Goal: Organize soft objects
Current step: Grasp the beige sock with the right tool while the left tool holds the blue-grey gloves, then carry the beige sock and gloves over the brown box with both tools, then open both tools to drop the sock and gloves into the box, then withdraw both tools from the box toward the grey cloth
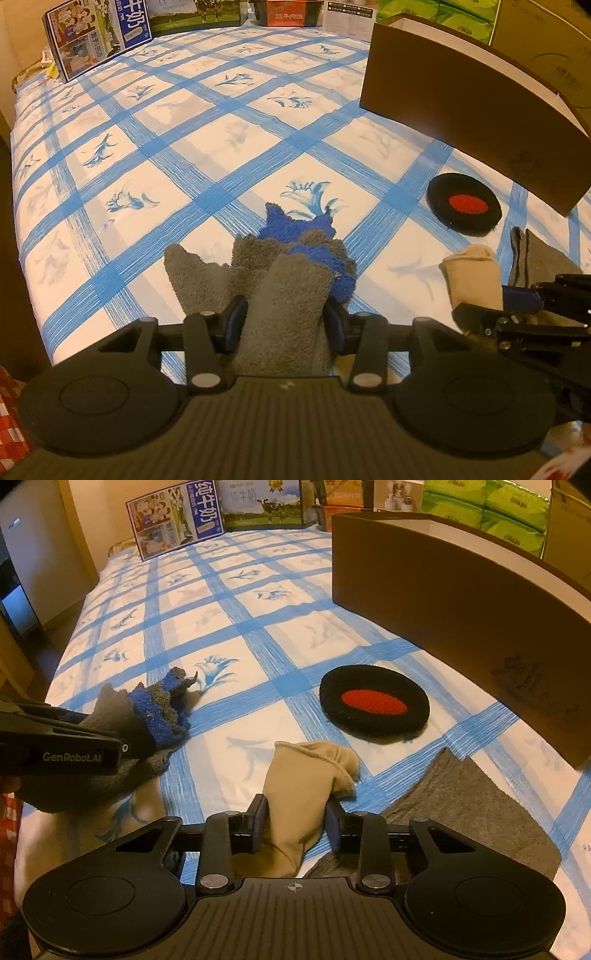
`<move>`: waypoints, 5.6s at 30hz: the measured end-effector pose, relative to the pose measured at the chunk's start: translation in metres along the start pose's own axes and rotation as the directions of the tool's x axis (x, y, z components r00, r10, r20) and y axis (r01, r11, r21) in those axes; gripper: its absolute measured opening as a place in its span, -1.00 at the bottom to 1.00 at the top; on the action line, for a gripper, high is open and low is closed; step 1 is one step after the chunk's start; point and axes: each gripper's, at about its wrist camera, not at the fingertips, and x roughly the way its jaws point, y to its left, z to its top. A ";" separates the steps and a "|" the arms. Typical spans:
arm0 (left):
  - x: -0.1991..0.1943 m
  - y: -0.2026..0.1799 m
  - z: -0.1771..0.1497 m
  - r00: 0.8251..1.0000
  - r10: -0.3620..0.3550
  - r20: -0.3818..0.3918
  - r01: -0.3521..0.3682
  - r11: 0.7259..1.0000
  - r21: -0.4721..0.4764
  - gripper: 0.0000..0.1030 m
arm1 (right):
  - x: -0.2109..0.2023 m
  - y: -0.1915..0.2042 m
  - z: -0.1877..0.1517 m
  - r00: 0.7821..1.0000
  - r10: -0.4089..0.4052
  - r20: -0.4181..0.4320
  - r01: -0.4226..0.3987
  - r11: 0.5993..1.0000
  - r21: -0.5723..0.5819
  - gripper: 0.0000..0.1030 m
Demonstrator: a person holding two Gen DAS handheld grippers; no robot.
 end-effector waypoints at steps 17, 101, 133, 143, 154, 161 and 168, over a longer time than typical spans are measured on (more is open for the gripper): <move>-0.013 -0.001 -0.003 1.000 -0.005 0.013 0.004 1.000 0.005 -0.60 | -0.011 -0.004 -0.002 0.999 0.047 0.016 -0.047 0.999 0.020 -0.76; 0.075 -0.173 0.330 0.968 -0.185 0.169 0.107 0.916 0.387 -0.21 | -0.009 -0.251 0.246 0.973 -0.052 0.223 -0.015 0.957 0.291 -0.31; -0.027 -0.152 0.250 0.952 -0.268 0.148 0.181 0.883 0.434 -0.12 | -0.117 -0.232 0.161 0.957 -0.026 0.289 -0.073 0.942 0.327 0.36; -0.091 -0.132 0.201 0.946 -0.262 0.192 0.164 0.894 0.417 -0.10 | -0.174 -0.204 0.112 0.949 -0.023 0.314 -0.083 0.943 0.322 0.39; -0.134 -0.124 0.129 0.951 -0.251 0.181 0.161 0.901 0.404 0.00 | -0.204 -0.169 0.051 0.952 -0.028 0.304 -0.086 0.931 0.354 0.40; -0.142 -0.118 0.086 0.962 -0.230 0.150 0.160 0.912 0.377 0.00 | -0.212 -0.155 0.016 0.960 -0.019 0.280 -0.093 0.920 0.382 0.40; -0.145 -0.109 0.057 0.967 -0.226 0.117 0.176 0.926 0.333 0.00 | -0.217 -0.142 -0.008 0.964 -0.002 0.266 -0.107 0.911 0.398 0.40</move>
